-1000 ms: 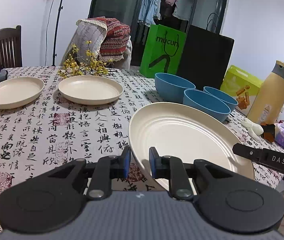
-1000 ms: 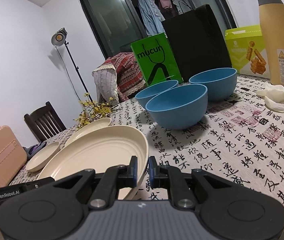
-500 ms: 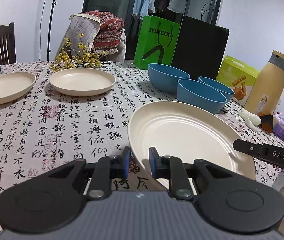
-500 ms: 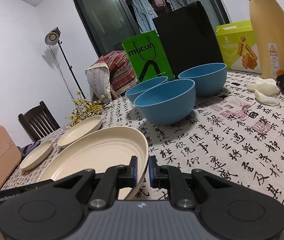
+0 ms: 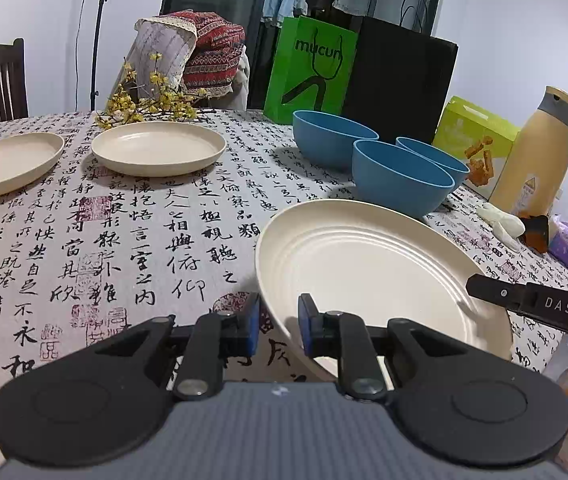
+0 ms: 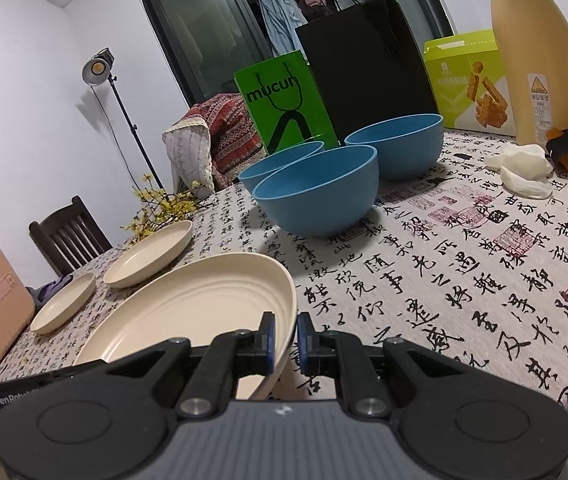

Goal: Organize plates and bowls

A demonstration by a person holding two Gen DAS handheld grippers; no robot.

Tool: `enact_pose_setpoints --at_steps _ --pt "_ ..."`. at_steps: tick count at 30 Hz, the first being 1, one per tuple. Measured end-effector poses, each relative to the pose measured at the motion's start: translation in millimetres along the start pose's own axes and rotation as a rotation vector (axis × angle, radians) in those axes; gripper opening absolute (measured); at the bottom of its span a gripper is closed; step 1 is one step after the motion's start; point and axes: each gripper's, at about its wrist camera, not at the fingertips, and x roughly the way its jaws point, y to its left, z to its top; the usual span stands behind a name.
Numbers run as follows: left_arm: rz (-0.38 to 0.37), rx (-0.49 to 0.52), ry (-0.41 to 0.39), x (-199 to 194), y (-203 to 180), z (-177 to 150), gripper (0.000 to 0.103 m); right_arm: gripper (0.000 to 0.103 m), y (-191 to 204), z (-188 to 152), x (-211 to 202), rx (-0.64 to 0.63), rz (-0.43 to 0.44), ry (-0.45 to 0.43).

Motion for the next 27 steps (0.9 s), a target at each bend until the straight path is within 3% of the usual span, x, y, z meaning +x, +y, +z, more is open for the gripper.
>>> enact_pose_setpoints --at_steps 27 --pt "0.003 0.005 0.052 16.1 -3.0 -9.1 0.02 0.011 -13.5 -4.9 14.0 0.001 -0.013 0.045"
